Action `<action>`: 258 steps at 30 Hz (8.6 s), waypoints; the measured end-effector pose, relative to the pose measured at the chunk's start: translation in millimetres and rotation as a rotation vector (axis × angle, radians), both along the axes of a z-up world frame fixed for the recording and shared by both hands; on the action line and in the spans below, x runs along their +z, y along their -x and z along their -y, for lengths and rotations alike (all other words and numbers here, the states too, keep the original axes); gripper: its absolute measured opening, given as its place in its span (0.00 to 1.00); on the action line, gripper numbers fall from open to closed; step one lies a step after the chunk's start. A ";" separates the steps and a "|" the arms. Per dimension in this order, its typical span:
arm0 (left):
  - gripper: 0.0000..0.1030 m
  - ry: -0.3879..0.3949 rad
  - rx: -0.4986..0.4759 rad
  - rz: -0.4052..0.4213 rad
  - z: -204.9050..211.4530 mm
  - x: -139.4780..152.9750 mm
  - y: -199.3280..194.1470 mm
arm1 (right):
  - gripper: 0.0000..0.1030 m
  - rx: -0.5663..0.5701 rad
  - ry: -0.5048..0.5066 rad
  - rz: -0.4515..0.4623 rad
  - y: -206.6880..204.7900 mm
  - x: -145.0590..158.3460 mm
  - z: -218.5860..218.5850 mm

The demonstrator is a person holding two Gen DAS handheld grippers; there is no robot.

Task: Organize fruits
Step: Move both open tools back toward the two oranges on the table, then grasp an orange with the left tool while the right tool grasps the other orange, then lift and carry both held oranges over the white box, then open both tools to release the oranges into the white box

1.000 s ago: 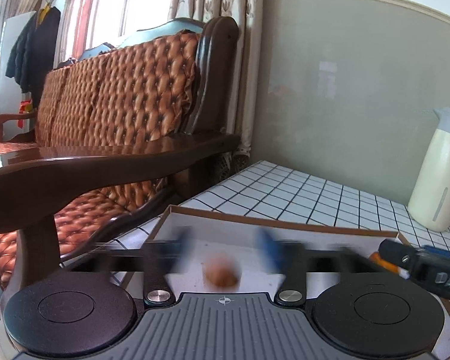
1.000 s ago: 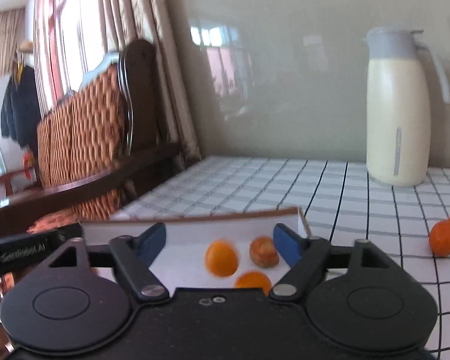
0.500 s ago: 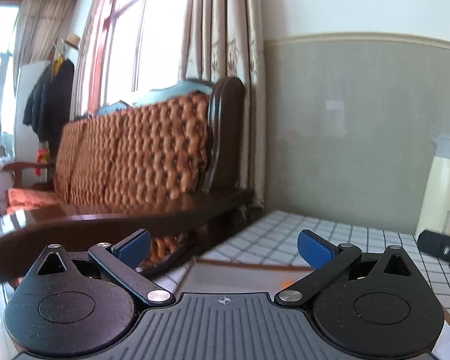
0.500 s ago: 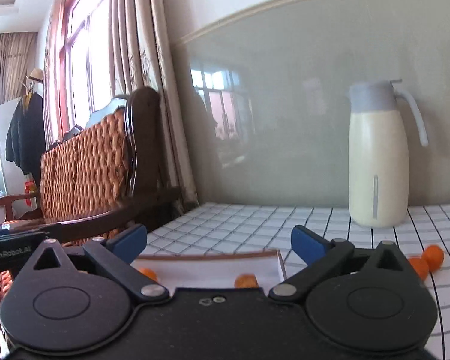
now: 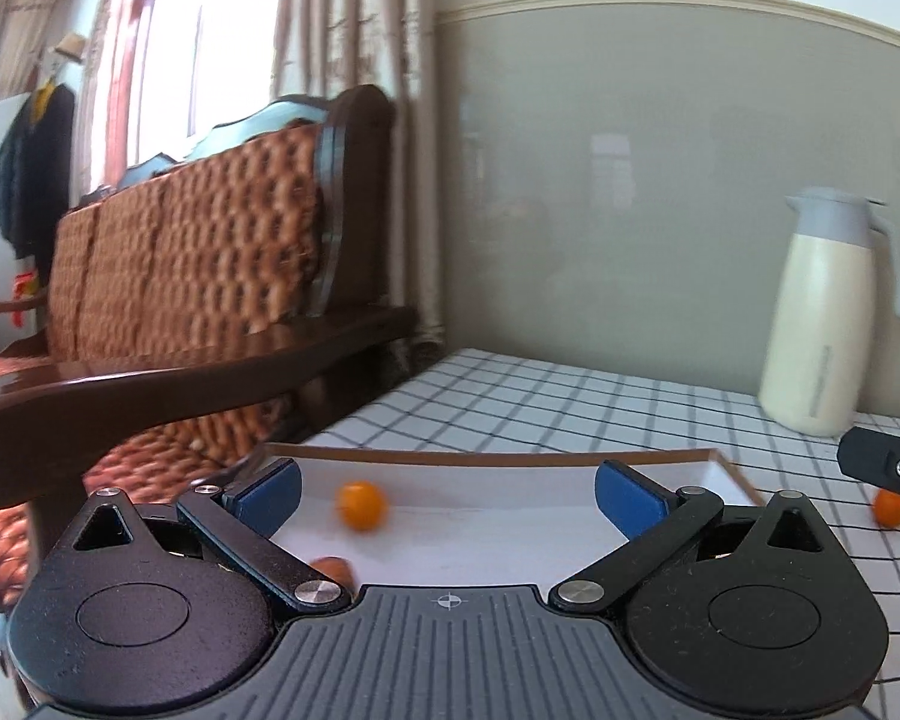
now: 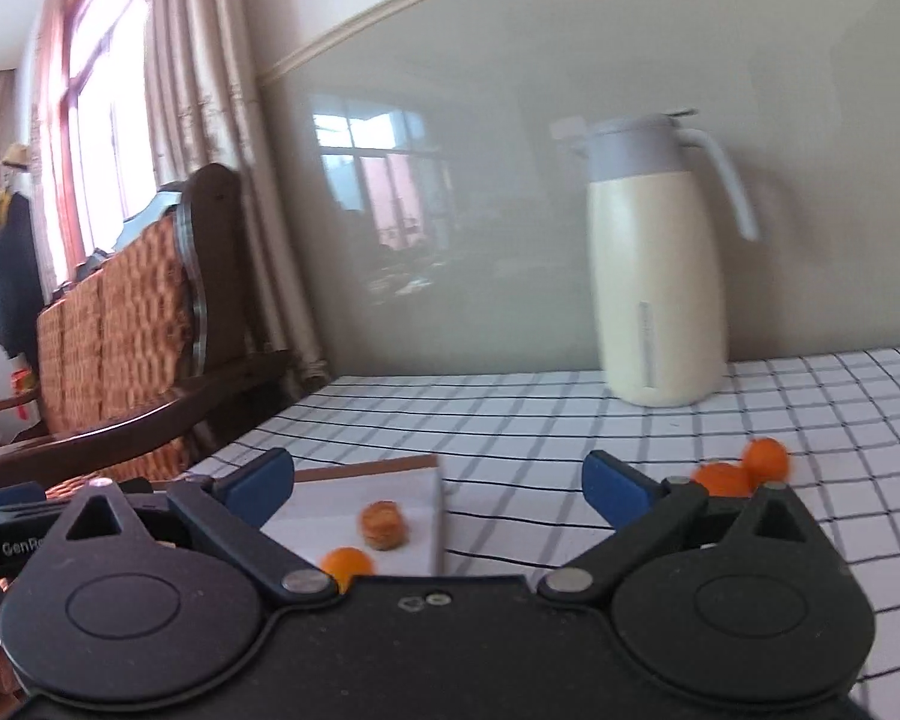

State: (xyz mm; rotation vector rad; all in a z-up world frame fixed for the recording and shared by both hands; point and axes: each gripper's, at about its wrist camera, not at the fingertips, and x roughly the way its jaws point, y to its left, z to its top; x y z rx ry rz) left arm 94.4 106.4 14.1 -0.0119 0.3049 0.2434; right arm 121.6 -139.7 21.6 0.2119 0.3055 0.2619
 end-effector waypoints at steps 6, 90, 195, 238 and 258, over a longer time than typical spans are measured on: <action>1.00 0.011 -0.075 -0.007 35.1 1.3 -6.5 | 0.94 -0.072 0.014 -0.023 6.0 -4.7 30.7; 0.38 0.042 -0.425 -0.258 230.8 -51.1 -128.2 | 0.32 -0.224 -0.067 -0.292 -102.1 -55.7 146.5; 0.40 0.132 -0.098 -0.038 -32.1 4.6 68.4 | 0.27 0.174 0.048 0.013 46.4 -0.2 -48.8; 0.40 0.135 0.012 -0.053 -78.0 4.7 -9.2 | 0.27 0.162 0.034 0.016 -27.4 1.4 -92.7; 0.93 0.163 0.050 -0.143 -85.8 -9.7 -49.2 | 0.62 0.095 0.071 0.008 -43.2 -0.4 -95.3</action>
